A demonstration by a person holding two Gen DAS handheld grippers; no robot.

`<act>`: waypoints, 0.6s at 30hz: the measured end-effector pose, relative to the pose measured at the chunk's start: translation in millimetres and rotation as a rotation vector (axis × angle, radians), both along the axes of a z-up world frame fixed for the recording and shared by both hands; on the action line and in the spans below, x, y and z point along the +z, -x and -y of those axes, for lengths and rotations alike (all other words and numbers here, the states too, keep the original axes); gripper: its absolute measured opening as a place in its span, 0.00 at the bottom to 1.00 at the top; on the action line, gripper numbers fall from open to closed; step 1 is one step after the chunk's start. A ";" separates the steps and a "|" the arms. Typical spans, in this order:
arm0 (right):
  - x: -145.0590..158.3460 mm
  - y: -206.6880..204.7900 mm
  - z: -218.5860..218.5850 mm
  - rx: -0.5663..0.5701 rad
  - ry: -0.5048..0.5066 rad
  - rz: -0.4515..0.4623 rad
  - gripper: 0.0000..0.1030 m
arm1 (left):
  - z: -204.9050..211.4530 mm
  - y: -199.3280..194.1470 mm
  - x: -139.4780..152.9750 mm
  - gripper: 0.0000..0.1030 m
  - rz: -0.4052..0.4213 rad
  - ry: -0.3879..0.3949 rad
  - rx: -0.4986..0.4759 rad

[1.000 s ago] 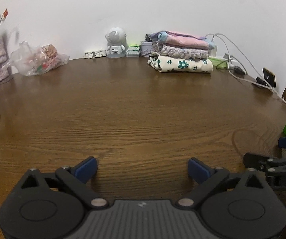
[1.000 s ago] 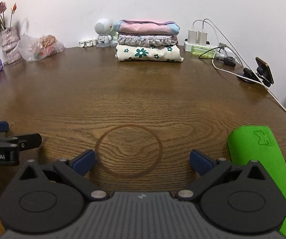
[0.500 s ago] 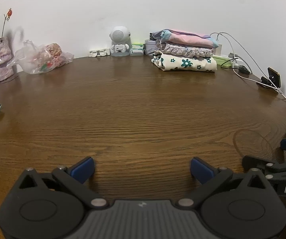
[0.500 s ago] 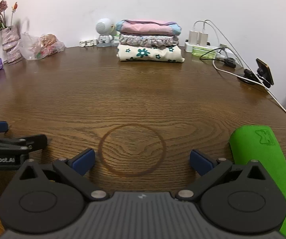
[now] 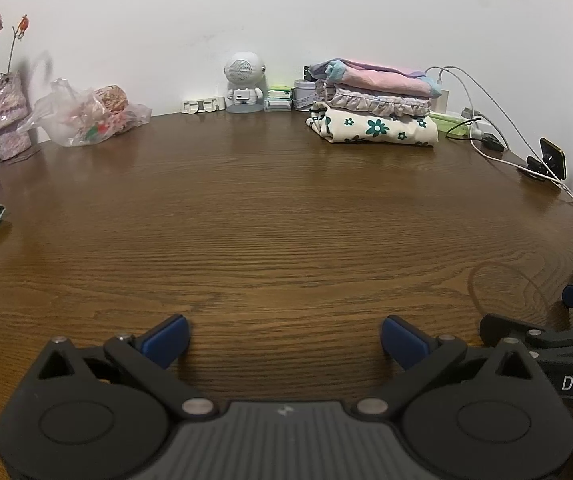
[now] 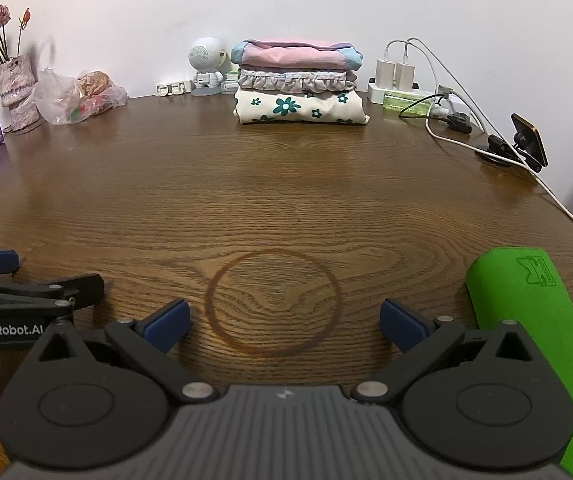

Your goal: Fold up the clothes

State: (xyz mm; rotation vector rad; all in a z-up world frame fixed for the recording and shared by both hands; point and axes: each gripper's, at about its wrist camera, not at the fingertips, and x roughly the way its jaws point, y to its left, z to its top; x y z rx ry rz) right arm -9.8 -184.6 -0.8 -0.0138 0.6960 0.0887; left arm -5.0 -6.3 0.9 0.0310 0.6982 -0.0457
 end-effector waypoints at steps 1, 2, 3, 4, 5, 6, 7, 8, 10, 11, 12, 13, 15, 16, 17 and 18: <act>0.0 0.0 0.1 0.000 -0.001 0.000 0.99 | -0.3 0.2 -0.1 1.00 0.000 0.001 0.000; -0.1 0.1 0.2 0.000 -0.002 0.000 0.99 | -0.4 0.4 -0.2 1.00 0.000 0.001 0.000; -0.1 0.1 0.4 -0.001 -0.003 0.000 0.99 | -0.3 0.7 -0.2 1.00 0.000 0.001 0.000; -0.2 -0.2 0.9 -0.001 -0.003 0.000 0.99 | -0.1 1.0 -0.1 1.00 0.000 0.001 0.000; -0.1 -0.1 1.1 -0.002 -0.004 0.000 0.99 | 0.0 1.2 -0.1 1.00 0.000 0.001 -0.001; -0.1 0.0 1.5 -0.003 -0.005 0.000 0.99 | 0.1 1.5 0.0 1.00 0.000 0.002 -0.002; -0.1 0.1 1.9 -0.004 -0.007 0.001 0.99 | 0.3 1.6 0.1 1.00 0.000 0.002 -0.003; -0.1 0.2 2.3 -0.006 -0.008 0.001 0.99 | 0.3 1.7 0.2 1.00 0.000 0.002 -0.003; -0.2 0.2 2.6 -0.008 -0.007 0.001 0.99 | 0.5 1.9 0.4 1.00 0.000 0.003 -0.003; -0.3 0.1 2.5 -0.008 -0.006 0.000 0.99 | 0.7 2.1 0.4 1.00 0.000 0.002 -0.003; -0.2 0.3 2.2 -0.008 -0.005 0.000 0.99 | 0.9 2.2 0.5 1.00 0.000 0.002 -0.003; -0.2 0.4 1.9 -0.009 -0.005 0.000 0.99 | 0.9 2.3 0.5 1.00 0.000 0.002 -0.002; -0.1 0.8 1.4 -0.009 -0.005 0.000 0.99 | 1.2 2.3 0.6 1.00 0.000 0.001 -0.002; -0.1 0.8 1.4 -0.009 -0.005 0.000 0.99 | 1.3 2.3 0.6 1.00 0.000 0.001 -0.002; -0.1 0.7 1.3 -0.009 -0.005 0.000 0.99 | 1.1 2.2 0.6 1.00 0.000 0.001 -0.002; -0.2 0.6 1.1 -0.009 -0.004 0.000 0.99 | 0.7 2.1 0.6 1.00 0.000 0.001 -0.002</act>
